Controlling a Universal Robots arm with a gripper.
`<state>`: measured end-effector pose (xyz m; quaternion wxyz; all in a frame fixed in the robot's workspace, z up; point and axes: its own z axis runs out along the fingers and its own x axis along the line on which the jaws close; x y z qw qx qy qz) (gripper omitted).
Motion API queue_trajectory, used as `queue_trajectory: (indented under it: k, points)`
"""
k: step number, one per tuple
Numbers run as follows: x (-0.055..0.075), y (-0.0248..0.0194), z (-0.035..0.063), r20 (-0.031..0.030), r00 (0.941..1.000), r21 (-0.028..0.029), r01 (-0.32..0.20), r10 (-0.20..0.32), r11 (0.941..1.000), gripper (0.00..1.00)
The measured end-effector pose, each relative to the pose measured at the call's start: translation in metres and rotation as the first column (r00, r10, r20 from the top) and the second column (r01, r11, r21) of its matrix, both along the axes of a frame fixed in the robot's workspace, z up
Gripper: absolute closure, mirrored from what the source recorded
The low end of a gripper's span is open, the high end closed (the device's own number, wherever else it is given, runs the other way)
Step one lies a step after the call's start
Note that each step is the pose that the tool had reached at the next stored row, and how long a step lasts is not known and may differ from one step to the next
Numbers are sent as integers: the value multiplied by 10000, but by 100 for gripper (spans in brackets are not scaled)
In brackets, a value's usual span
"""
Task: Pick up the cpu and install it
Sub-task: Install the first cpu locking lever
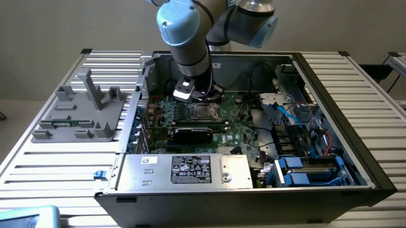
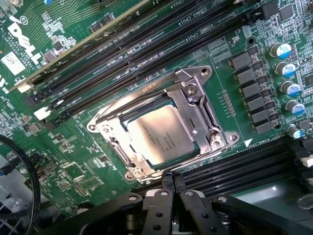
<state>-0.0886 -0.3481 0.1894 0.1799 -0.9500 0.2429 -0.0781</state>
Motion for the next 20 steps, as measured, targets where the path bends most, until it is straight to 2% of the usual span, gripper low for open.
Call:
queue_trajectory:
  k: [20]
  points:
    - [45, -4, -12, 0, 10000, 8, 1, -1, 10000, 88]
